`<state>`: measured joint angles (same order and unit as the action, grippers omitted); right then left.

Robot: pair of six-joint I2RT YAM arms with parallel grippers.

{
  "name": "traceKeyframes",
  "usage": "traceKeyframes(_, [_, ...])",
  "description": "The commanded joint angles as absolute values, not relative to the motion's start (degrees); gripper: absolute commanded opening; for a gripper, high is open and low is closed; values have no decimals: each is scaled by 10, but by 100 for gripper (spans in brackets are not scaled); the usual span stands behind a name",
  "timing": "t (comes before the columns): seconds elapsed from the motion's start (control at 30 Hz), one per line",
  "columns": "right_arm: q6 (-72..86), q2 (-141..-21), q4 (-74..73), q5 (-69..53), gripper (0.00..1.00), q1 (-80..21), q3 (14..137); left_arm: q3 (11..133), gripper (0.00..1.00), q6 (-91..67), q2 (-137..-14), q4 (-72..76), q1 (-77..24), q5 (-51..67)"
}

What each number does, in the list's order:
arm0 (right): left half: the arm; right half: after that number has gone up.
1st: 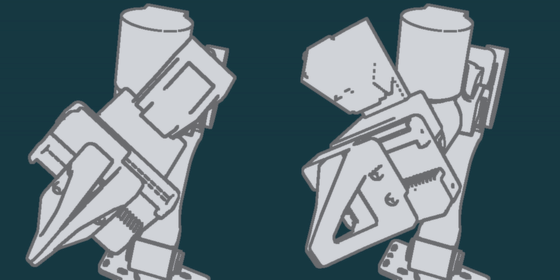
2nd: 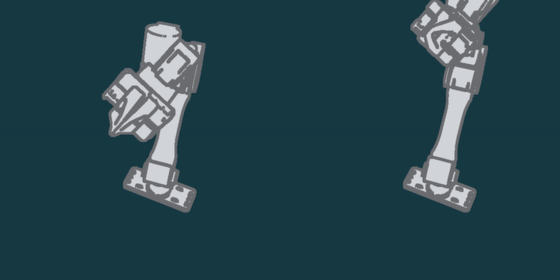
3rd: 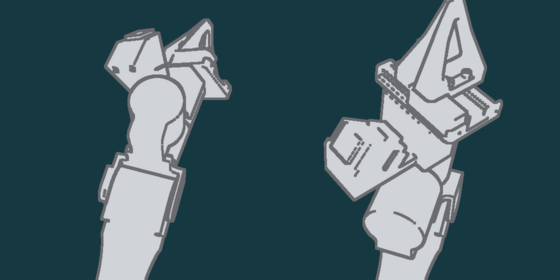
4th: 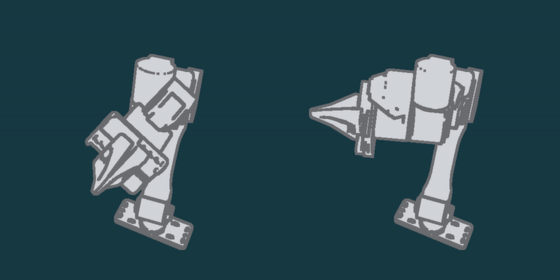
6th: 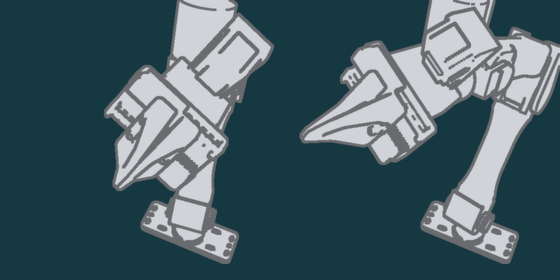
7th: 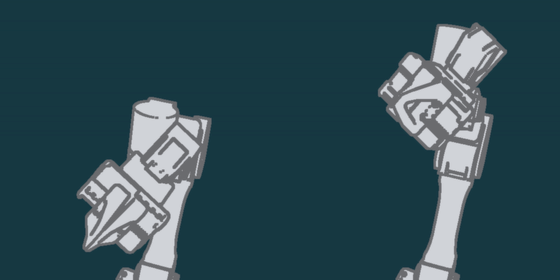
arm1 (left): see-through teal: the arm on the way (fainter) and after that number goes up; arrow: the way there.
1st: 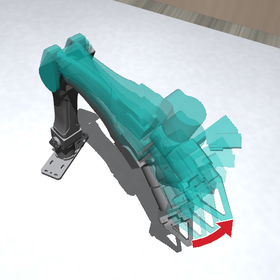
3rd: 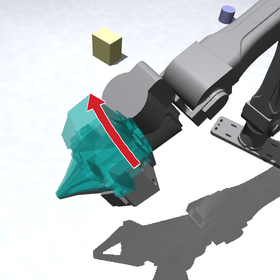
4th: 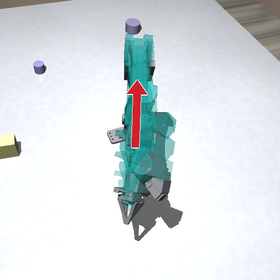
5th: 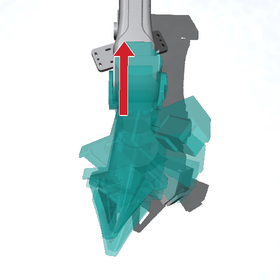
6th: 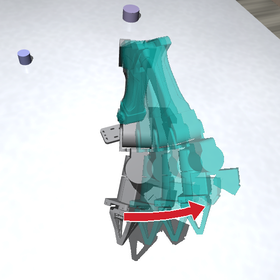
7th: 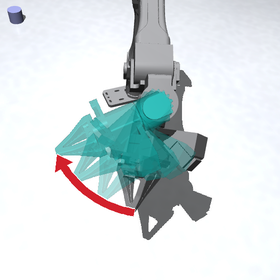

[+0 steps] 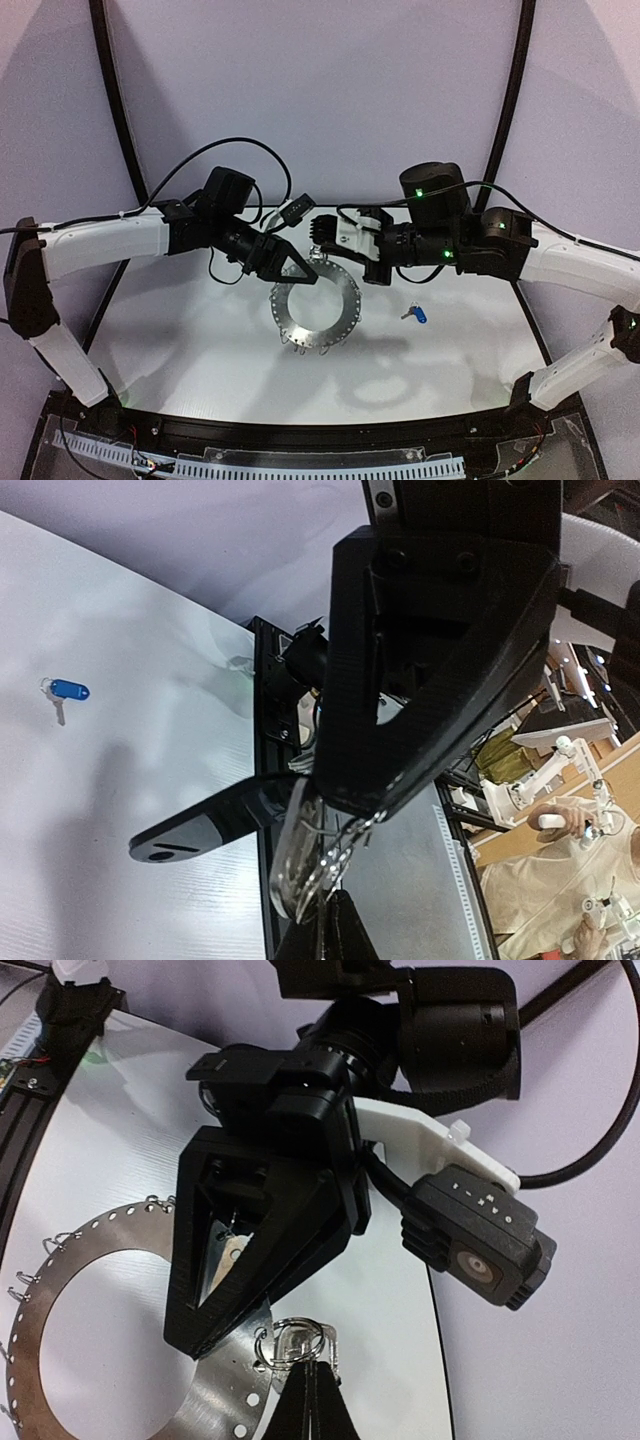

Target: Put the keys on the keyring

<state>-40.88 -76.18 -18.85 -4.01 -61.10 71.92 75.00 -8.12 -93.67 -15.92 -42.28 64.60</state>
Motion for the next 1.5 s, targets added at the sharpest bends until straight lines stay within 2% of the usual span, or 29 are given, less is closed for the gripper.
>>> traceKeyframes(0.0, [-383, -759, -181, -37, 0, -650, 712, 759, 1, -60, -913, -168, -401, 581])
traceKeyframes(0.17, [-390, -761, -155, -26, 0, -650, 714, 772, 1, -17, -922, -262, -401, 570])
traceKeyframes(0.23, [-391, -762, -134, -4, 0, -650, 714, 774, 5, -5, -926, -301, -401, 576])
traceKeyframes(0.4, [-399, -762, -107, 29, 0, -649, 717, 758, 7, 23, -929, -340, -401, 552])
traceKeyframes(0.53, [-404, -771, -112, 29, 0, -649, 725, 755, 2, 11, -937, -344, -401, 562])
traceKeyframes(0.67, [-409, -768, -104, 65, 0, -648, 723, 755, 2, 11, -939, -353, -401, 565])
traceKeyframes(0.73, [-408, -767, -116, 41, 0, -647, 725, 758, 1, 10, -938, -351, -401, 559])
traceKeyframes(0.83, [-409, -766, -136, -10, 0, -648, 717, 754, 1, -31, -930, -311, -401, 565])
traceKeyframes(0.87, [-421, -765, -151, -39, 0, -647, 711, 744, 1, -76, -924, -233, -401, 569])
traceKeyframes(0.9, [-424, -764, -152, -53, 0, -648, 707, 737, 1, -105, -918, -233, -401, 571])
traceKeyframes(0.97, [-426, -762, -169, -100, 0, -648, 700, 709, 1, -232, -905, -91, -398, 569])
traceKeyframes(1.07, [-427, -769, -186, -120, 0, -648, 705, 700, 1, -358, -903, 28, -392, 562])
traceKeyframes(1.13, [-430, -775, -186, -126, 0, -649, 706, 699, 1, -384, -904, 76, -391, 581])
traceKeyframes(1.47, [-471, -825, -272, -189, 0, -655, 751, 704, 1, -399, -888, 52, -390, 541])
